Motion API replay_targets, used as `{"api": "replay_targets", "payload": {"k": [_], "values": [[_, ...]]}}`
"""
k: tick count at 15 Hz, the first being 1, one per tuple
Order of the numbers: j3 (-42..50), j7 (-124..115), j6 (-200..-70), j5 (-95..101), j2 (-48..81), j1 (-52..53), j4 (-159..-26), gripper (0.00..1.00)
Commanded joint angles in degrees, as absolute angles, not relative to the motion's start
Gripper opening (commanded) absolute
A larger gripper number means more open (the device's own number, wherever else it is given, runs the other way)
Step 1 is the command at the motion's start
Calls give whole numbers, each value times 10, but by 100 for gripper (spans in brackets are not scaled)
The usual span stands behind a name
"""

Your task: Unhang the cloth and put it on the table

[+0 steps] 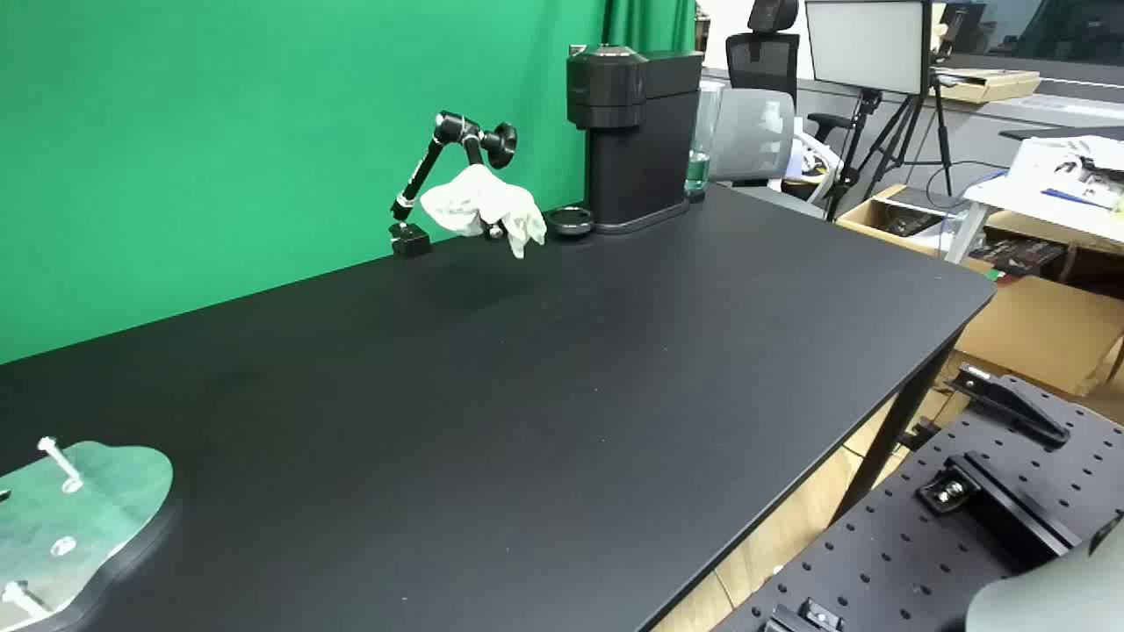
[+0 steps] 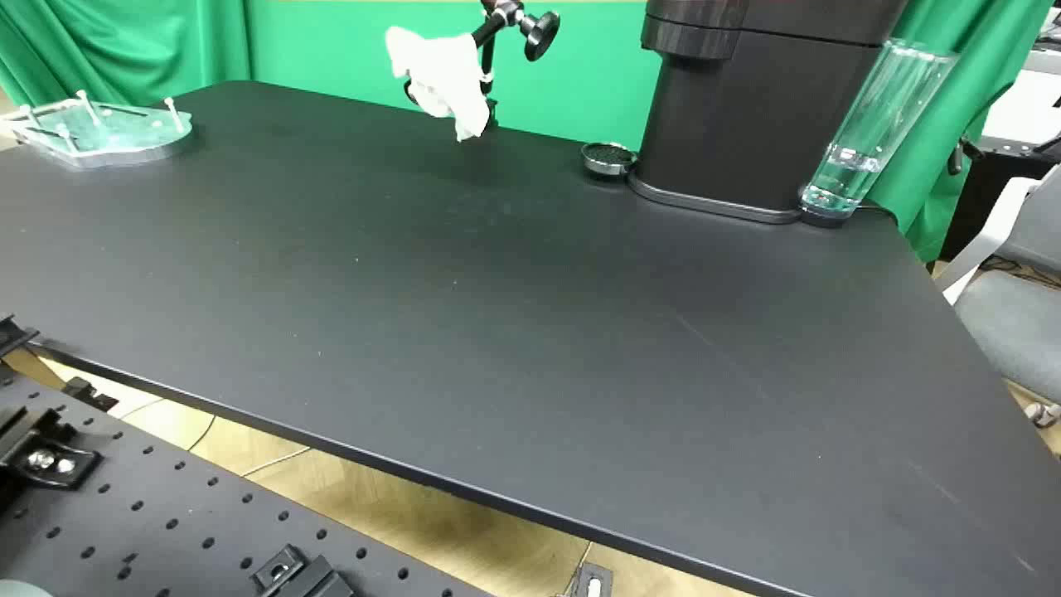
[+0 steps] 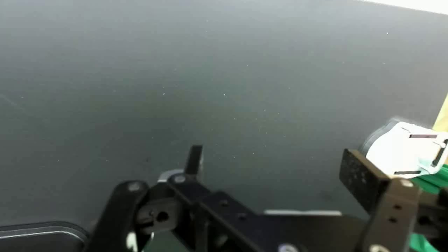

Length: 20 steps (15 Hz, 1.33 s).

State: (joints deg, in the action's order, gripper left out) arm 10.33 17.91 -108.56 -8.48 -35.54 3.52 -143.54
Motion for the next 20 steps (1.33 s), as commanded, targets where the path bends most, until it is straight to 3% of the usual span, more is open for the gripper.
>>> {"api": "replay_targets", "payload": {"k": [1, 11, 20], "values": [[96, 184, -1084, -90, -354, 26, -1434, 100], [96, 184, -1084, -90, -354, 26, -1434, 100], [87, 195, -1330, -44, -212, 9, -1449, 100]]}}
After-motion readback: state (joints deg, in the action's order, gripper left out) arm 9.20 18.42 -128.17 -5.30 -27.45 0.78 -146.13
